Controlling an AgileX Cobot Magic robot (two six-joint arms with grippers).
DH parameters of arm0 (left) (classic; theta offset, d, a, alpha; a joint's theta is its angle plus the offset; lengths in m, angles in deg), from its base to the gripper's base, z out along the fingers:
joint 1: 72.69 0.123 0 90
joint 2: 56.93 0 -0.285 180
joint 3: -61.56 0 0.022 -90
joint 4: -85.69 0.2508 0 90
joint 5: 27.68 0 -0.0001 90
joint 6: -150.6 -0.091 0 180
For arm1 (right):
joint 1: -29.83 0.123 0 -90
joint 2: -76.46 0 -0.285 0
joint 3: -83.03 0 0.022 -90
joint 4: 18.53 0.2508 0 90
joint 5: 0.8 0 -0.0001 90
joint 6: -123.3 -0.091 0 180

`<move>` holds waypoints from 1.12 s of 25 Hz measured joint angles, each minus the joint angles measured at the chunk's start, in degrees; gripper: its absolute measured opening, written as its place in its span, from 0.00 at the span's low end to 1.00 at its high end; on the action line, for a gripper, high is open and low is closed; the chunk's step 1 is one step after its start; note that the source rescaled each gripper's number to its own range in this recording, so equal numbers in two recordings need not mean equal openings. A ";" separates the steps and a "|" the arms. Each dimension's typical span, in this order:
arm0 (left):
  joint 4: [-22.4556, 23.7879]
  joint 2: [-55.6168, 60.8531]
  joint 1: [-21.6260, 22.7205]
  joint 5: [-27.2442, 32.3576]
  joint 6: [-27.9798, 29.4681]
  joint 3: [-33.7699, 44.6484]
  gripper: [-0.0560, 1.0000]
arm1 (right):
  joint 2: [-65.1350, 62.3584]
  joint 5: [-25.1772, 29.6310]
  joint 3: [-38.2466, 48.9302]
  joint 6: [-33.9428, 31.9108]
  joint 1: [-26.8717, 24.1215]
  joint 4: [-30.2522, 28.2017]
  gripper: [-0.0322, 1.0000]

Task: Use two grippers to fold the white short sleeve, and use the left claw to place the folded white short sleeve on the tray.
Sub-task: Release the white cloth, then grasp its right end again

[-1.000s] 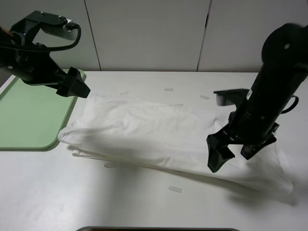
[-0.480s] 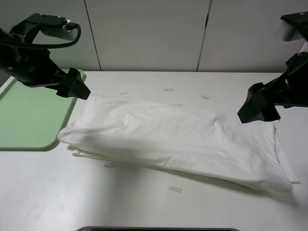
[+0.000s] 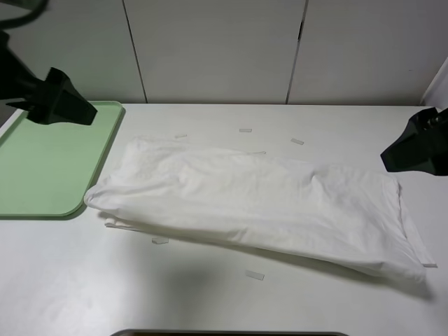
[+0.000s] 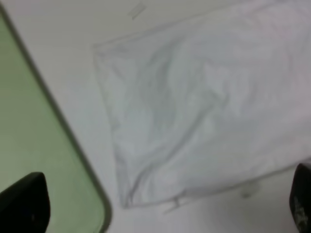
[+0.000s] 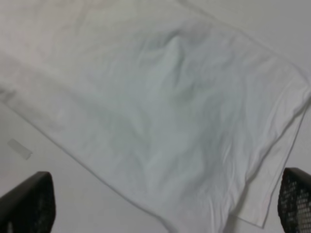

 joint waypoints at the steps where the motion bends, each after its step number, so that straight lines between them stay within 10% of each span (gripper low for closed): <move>1: 1.12 1.64 0.00 1.09 1.24 0.00 0.98 | -0.59 0.00 0.06 -0.05 0.00 -0.01 1.00; 8: 11.87 16.91 0.12 14.88 10.28 0.00 0.98 | -1.00 -1.47 6.38 -0.20 0.00 -0.13 1.00; 19: 13.78 39.12 0.22 31.95 13.97 0.00 0.98 | -1.00 -4.67 12.25 -0.20 0.00 0.05 1.00; 28: 13.78 52.28 0.22 32.03 14.88 2.12 0.98 | -1.00 -6.52 12.25 -0.20 0.00 0.21 1.00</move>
